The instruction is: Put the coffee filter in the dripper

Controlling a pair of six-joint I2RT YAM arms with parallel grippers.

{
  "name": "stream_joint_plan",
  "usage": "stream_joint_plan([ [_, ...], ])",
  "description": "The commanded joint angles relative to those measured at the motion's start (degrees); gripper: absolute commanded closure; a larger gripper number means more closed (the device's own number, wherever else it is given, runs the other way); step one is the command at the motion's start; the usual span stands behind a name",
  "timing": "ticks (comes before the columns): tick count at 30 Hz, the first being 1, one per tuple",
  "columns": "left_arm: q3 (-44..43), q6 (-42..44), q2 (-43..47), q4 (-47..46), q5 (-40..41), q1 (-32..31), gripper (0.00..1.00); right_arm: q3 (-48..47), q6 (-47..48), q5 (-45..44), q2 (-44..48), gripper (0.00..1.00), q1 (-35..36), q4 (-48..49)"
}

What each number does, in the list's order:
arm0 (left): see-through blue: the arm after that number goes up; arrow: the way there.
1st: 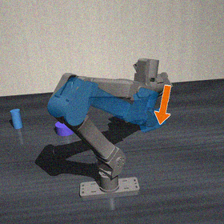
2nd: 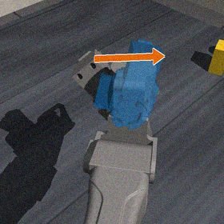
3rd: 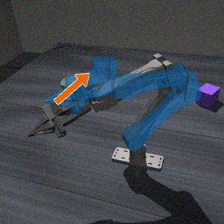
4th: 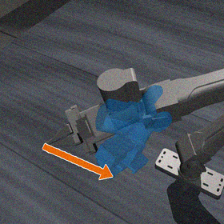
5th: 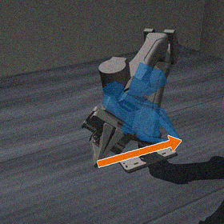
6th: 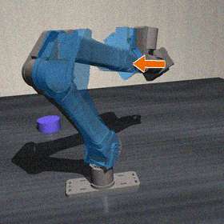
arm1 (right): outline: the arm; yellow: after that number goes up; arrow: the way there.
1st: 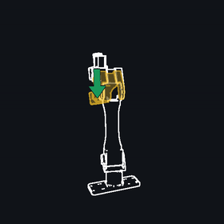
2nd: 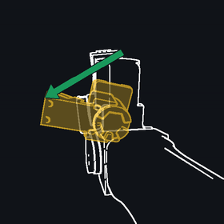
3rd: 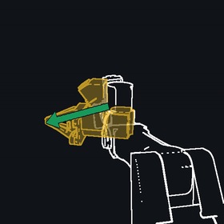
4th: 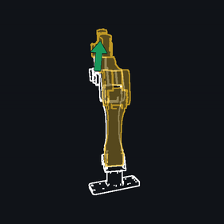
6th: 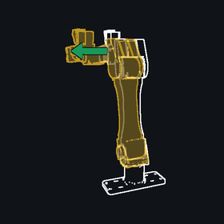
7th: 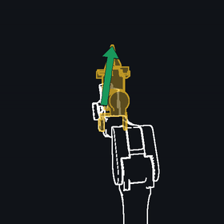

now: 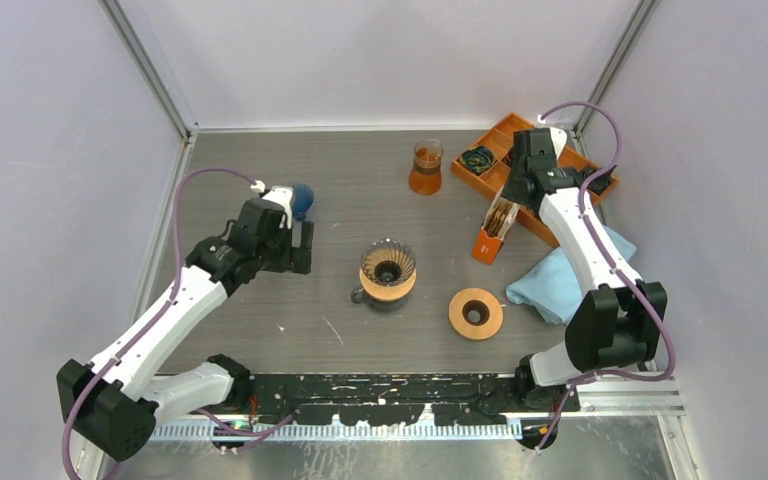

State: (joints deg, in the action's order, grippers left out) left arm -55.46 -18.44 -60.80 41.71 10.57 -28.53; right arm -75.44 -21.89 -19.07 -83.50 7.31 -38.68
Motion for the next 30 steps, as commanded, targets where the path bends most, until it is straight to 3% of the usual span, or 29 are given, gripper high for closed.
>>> stream_joint_plan([
  [1, 0.79, 1.09, 2.13, -5.80, 2.20, -0.04, 0.01, -2.73, -1.52, 1.05, -2.00, 0.68, -0.90, 4.45],
  [30, 1.11, 1.30, 2.04, -5.67, 3.84, -0.03, 0.00, -3.65, -3.59, 9.05, -10.00, 0.75, -4.32, 7.99],
])
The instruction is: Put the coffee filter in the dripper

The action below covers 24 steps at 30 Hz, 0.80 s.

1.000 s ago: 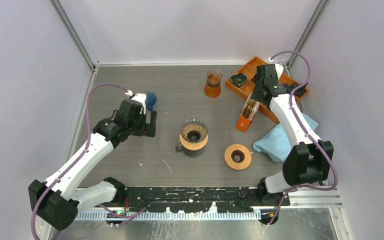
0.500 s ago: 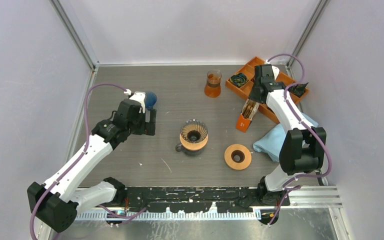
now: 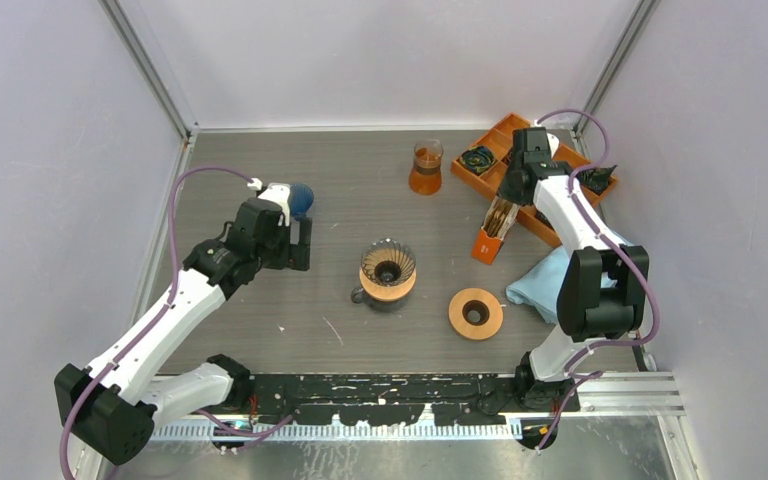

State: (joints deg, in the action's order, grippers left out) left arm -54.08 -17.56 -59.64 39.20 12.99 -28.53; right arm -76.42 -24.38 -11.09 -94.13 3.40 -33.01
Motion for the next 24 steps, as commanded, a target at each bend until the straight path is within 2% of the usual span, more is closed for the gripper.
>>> stream_joint_plan([
  [1, -0.30, 0.38, 0.90, -3.16, 1.42, -0.03, 0.00, -2.64, -1.14, 1.12, 0.61, 0.75, -0.41, 2.33],
  [24, -0.15, 0.46, 0.81, -3.15, 1.68, -0.03, 0.01, -2.57, -0.98, 2.47, -2.79, 0.77, -1.20, 2.21],
])
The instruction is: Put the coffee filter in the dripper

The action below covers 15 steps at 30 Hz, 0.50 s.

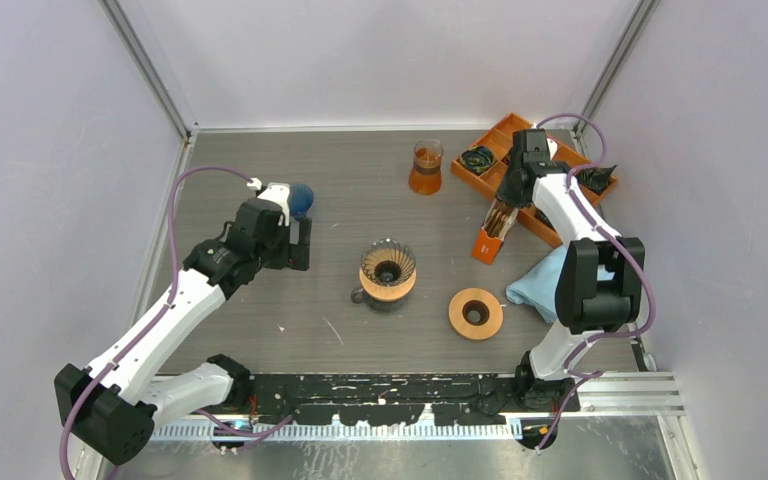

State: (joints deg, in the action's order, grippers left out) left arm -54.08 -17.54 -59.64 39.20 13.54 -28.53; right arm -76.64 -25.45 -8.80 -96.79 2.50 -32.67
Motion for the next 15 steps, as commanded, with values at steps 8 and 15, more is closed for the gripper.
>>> stream_joint_plan([
  [8, -0.14, 0.56, 0.84, -3.03, 1.31, -0.03, 0.01, -3.35, 0.38, 0.62, -0.50, 0.94, -0.48, 1.24],
  [15, -0.42, 0.85, 0.56, -3.17, 0.91, -0.07, 0.01, -6.12, 1.16, 0.33, 0.99, 0.99, -0.57, -1.41],
])
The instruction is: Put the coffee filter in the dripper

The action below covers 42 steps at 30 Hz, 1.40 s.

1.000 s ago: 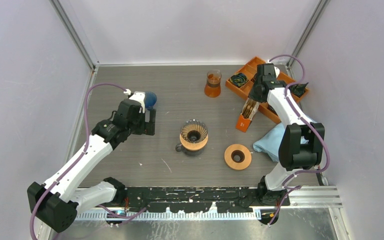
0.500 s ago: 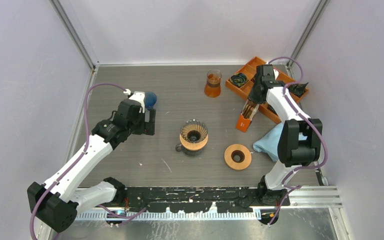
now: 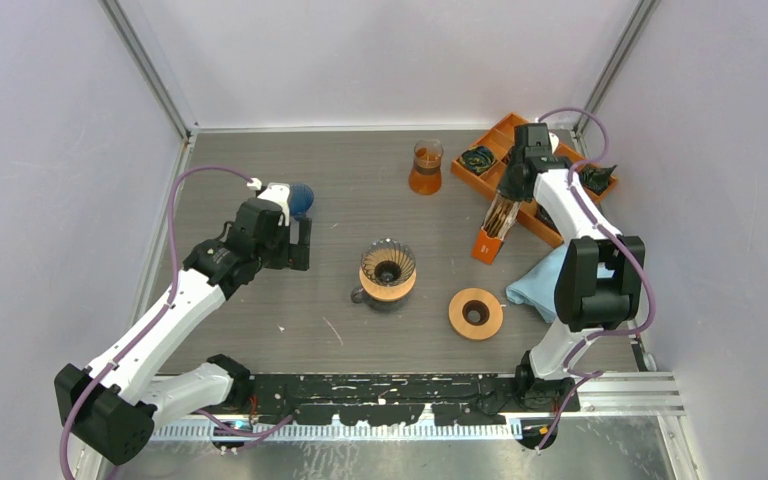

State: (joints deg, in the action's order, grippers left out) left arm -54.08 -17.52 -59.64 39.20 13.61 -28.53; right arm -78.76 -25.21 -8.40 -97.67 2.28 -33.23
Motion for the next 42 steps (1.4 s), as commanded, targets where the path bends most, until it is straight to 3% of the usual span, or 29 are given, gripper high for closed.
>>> stream_joint_plan([
  [1, -0.60, 0.96, 0.45, -3.11, 0.69, -0.04, 0.01, -4.61, 1.07, -0.04, 2.17, 0.99, -0.35, -1.60],
  [13, -3.48, -1.23, 0.93, -1.93, -6.23, -0.03, 0.01, -7.24, 3.17, 2.11, 7.99, 0.99, -0.39, -7.24],
  [22, -3.57, -2.91, 1.57, -1.43, -8.49, -0.03, 0.00, -0.55, 1.82, 6.12, 9.06, 0.99, -0.54, 0.03],
  [36, -2.46, -4.84, 2.16, -1.04, -8.35, -0.12, 0.01, 5.60, 13.45, -2.65, 10.52, 0.99, 1.17, 5.23],
  [42, -2.56, -5.25, 1.54, -0.76, -7.98, -0.37, 0.01, 5.54, 19.53, -12.54, 10.54, 0.99, 7.46, 6.31],
])
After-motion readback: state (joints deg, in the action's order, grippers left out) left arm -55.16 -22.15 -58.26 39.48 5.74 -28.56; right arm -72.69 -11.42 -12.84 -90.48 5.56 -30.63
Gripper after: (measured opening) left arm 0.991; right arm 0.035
